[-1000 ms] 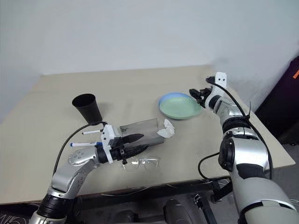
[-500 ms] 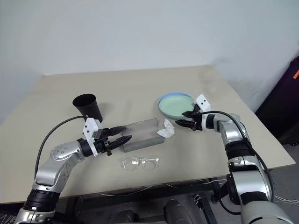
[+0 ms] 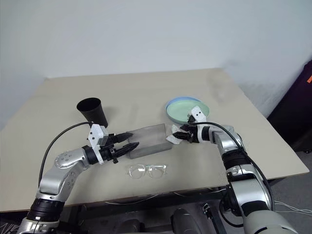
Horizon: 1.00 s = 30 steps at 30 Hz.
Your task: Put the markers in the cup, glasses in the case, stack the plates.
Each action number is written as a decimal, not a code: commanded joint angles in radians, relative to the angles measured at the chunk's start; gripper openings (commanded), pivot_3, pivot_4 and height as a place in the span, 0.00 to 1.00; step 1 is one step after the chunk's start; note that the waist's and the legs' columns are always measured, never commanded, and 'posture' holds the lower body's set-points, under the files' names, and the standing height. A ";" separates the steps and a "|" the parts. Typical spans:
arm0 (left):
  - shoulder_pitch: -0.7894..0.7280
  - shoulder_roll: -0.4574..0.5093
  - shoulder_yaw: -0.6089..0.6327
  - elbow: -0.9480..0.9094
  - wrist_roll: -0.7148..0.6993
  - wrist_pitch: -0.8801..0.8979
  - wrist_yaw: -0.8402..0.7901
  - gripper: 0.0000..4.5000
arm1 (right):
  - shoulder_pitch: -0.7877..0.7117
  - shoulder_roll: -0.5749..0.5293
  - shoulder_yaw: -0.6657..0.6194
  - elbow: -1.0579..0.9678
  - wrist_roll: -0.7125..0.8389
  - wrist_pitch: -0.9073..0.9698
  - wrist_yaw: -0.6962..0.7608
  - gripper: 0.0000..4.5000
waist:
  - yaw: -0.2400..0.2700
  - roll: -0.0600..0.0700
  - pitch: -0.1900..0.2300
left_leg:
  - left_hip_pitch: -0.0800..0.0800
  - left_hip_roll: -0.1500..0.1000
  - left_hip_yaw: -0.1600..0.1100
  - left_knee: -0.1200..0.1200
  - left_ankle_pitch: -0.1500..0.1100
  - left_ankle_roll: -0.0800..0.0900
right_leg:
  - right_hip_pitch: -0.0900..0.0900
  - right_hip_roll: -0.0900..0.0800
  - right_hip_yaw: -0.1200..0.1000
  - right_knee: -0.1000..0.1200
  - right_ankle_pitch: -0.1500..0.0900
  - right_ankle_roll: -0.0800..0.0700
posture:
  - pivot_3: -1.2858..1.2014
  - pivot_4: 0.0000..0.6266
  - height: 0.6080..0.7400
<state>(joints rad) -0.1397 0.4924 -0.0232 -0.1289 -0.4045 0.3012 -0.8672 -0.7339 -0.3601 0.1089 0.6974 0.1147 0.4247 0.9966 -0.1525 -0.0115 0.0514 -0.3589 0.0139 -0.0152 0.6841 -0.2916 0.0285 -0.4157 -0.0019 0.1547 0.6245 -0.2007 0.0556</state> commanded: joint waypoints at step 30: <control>-0.020 -0.008 -0.019 -0.050 0.008 -0.008 0.007 0.55 | -0.319 0.000 -0.162 0.478 -0.040 -0.332 -0.395 0.44 | -0.005 0.000 0.000 | 0.000 0.000 0.000 -0.001 0.000 0.000 | 0.000 0.000 0.000 0.000 0.000 0.000 | 0.52 0.00 1.00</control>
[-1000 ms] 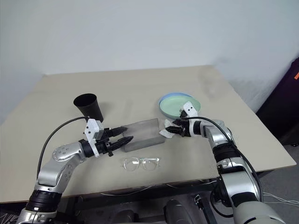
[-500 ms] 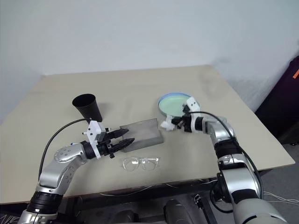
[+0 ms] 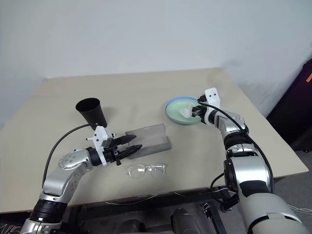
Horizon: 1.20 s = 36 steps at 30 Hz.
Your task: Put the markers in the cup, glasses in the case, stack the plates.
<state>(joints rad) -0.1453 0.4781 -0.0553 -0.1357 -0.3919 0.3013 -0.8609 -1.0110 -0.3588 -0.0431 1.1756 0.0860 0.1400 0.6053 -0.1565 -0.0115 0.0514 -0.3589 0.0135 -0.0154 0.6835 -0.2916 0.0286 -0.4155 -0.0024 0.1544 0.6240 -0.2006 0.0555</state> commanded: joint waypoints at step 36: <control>-0.449 0.127 -0.410 0.355 0.283 -0.145 -0.558 0.55 | 0.480 -0.085 0.032 -0.971 0.307 0.288 0.575 0.74 | 0.005 0.002 0.000 | -0.001 -0.001 -0.005 0.002 0.000 0.000 | 0.002 0.000 -0.003 0.000 -0.001 0.000 | 0.52 0.00 1.00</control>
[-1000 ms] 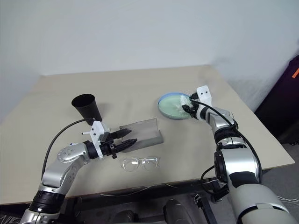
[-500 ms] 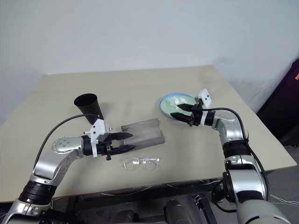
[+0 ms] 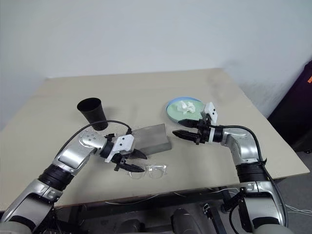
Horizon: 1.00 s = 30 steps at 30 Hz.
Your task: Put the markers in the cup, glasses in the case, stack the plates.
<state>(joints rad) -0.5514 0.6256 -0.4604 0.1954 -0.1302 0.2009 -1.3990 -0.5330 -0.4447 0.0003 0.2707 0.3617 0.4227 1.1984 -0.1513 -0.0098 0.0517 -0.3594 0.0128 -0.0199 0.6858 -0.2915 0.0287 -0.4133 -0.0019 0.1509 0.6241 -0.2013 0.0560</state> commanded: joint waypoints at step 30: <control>-0.049 -0.070 0.008 0.066 0.063 -0.061 -0.070 0.00 | 0.015 0.007 0.012 -0.045 0.009 -0.032 -0.078 0.75 | 0.001 0.000 0.000 | 0.001 0.000 0.000 0.002 0.000 0.000 | 0.001 0.000 0.000 0.001 0.000 0.000 | 0.52 0.00 1.00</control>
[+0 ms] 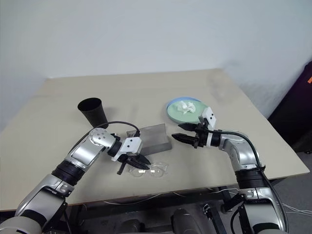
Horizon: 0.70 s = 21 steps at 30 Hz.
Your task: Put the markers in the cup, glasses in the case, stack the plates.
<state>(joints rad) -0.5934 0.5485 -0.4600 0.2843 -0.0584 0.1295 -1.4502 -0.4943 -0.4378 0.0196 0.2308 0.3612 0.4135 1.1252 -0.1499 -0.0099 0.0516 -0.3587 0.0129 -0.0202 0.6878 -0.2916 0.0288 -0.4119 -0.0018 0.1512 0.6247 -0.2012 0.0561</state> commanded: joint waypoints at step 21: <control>-0.133 0.022 0.224 -0.037 -0.131 0.100 0.054 0.00 | -0.067 -0.003 -0.028 0.090 -0.010 -0.087 -0.077 0.75 | 0.000 0.000 0.000 | 0.000 0.000 0.000 0.000 0.000 0.000 | 0.000 0.000 0.000 0.000 0.000 0.000 | 0.52 0.00 1.00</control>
<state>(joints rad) -0.7004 0.5611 -0.2675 0.2406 -0.1948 0.2581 -1.4196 -0.5311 -0.4378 0.0148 0.3329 0.3503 0.3502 1.0540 -0.1502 -0.0101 0.0517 -0.3588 0.0129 -0.0205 0.6876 -0.2916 0.0288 -0.4122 -0.0018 0.1511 0.6246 -0.2012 0.0562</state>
